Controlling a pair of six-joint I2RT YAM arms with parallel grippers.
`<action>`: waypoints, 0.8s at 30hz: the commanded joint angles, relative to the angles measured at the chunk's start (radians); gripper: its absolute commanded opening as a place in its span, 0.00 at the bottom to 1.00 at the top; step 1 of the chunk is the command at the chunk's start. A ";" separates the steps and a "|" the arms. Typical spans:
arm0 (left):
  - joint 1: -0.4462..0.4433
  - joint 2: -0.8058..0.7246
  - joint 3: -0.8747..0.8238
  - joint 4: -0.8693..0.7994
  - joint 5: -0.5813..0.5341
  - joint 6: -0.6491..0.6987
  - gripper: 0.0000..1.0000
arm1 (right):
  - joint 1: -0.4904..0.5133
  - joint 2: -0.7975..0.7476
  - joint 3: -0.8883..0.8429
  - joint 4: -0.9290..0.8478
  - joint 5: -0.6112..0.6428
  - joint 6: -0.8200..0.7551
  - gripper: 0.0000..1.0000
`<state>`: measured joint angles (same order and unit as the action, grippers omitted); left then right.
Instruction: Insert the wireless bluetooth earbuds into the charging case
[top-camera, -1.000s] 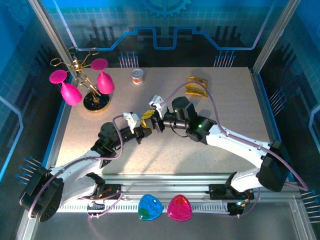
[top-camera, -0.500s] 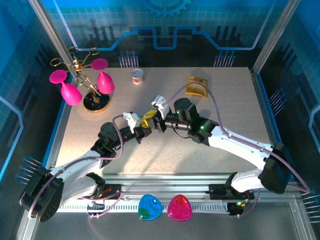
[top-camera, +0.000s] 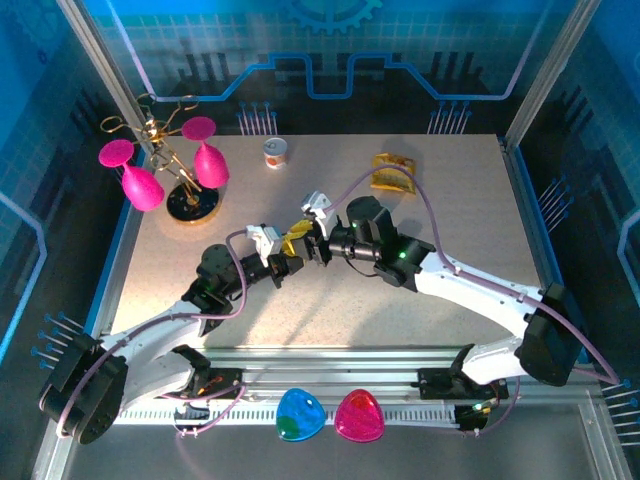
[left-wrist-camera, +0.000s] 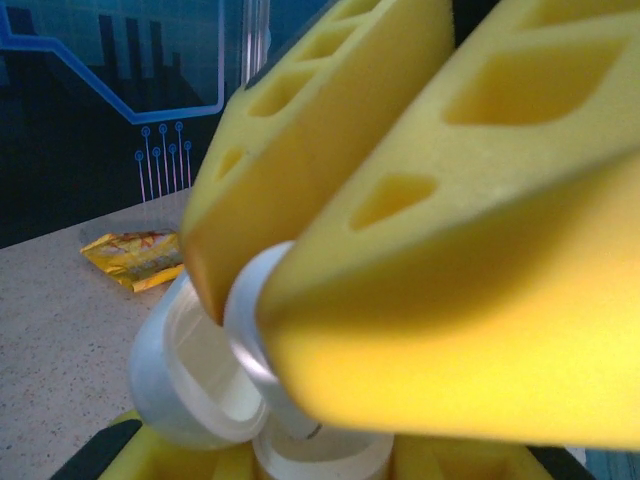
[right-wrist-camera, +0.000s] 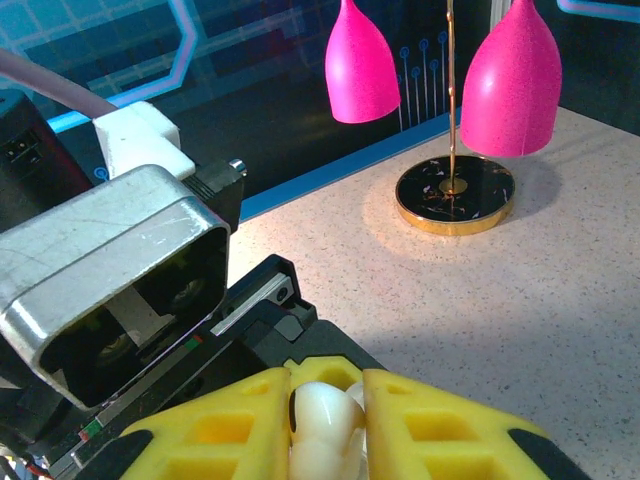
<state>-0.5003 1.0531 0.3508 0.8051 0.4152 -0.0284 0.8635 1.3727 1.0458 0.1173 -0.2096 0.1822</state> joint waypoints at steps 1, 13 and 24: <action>-0.004 -0.013 0.036 0.040 -0.016 -0.010 0.24 | 0.000 0.005 -0.023 -0.016 -0.020 0.004 0.20; -0.003 -0.012 0.063 0.006 -0.042 -0.044 0.24 | -0.001 -0.033 -0.060 -0.006 0.006 0.008 0.20; -0.003 -0.017 0.058 0.001 -0.046 -0.041 0.24 | -0.001 -0.017 -0.051 -0.017 -0.003 0.028 0.23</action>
<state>-0.5003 1.0531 0.3660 0.7456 0.3889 -0.0547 0.8631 1.3521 1.0031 0.1364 -0.2100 0.1871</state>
